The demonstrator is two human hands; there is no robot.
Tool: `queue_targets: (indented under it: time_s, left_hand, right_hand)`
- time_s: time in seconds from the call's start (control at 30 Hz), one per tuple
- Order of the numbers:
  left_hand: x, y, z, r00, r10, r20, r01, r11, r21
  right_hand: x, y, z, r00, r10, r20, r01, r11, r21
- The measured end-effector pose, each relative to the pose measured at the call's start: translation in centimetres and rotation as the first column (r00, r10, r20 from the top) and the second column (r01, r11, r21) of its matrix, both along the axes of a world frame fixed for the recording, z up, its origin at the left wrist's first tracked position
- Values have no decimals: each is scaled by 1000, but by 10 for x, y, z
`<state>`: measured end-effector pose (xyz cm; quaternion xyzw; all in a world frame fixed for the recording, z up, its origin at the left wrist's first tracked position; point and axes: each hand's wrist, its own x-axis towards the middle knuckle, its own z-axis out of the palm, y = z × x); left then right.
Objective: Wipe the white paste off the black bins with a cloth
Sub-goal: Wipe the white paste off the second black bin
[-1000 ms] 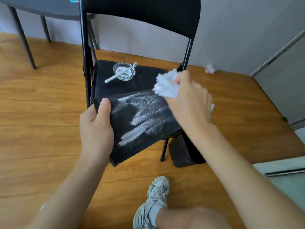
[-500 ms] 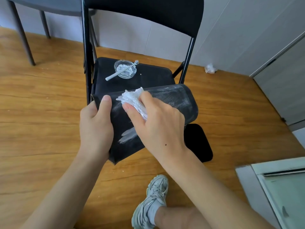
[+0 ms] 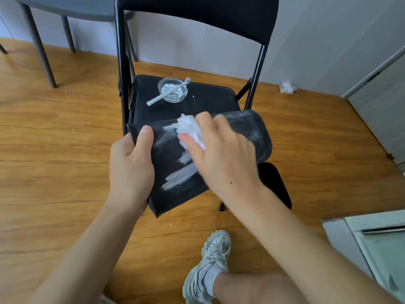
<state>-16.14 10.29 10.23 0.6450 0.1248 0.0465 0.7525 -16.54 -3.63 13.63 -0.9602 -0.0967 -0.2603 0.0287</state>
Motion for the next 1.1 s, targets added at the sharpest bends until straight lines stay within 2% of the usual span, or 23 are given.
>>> queue_targets:
  time_s: [0.03, 0.1, 0.17, 0.2, 0.27, 0.37, 0.43, 0.5, 0.63, 0.7, 0.8, 0.87, 1.0, 1.1]
  left_hand:
    - [3, 3, -1, 1000, 5, -9, -5, 1000, -12]
    - [7, 5, -3, 1000, 1, -14, -2, 999, -54]
    - [7, -1, -3, 1000, -21, 12, 22, 1000, -21]
    - [6, -6, -1, 999, -31, 23, 31, 999, -8]
    - [6, -15, 2, 999, -26, 30, 26, 1000, -7]
    - [8, -11, 3, 1000, -5, -2, 5, 1000, -9]
    - [8, -5, 2, 1000, -1, -22, 0, 1000, -26]
    - [11, -1, 2, 999, -9, -40, 7, 999, -50]
    - [15, -8, 5, 998, -39, -41, 38, 999, -24]
    - [14, -13, 8, 999, -26, -43, 25, 1000, -5]
    - [9, -10, 5, 999, -13, -35, 13, 1000, -6]
    - [8, -7, 2, 999, -26, -36, 25, 999, -25]
    - [11, -6, 8, 997, -58, -43, 54, 995, -84]
    - [11, -13, 14, 997, -19, -81, 10, 995, -103]
  right_hand:
    - [8, -15, 3, 999, -34, -4, 34, 999, -29]
    - [27, -61, 9, 968, -242, -65, 241, 970, -20]
    - [36, -100, 14, 905, -404, -134, 417, 904, 91]
    - [35, -104, 14, 892, -427, -149, 447, 884, 135]
    - [25, -79, 11, 920, -364, -143, 381, 917, 118]
    - [-3, -11, 2, 995, -51, -87, 58, 995, 83]
    - [-6, 3, 3, 993, 43, -108, -34, 996, 85]
    - [9, -18, 5, 992, -25, -121, 35, 996, 77]
    - [35, -85, 13, 944, -301, -136, 308, 951, 34]
    - [25, -76, 12, 949, -276, -152, 289, 955, 71]
    - [-8, -36, 3, 985, -8, -174, 25, 995, 93]
    - [-14, -34, 4, 982, 60, -177, -45, 995, 88]
    - [13, -81, 13, 964, -190, -185, 202, 978, 47]
    - [20, -95, 11, 946, -272, -176, 288, 955, 70]
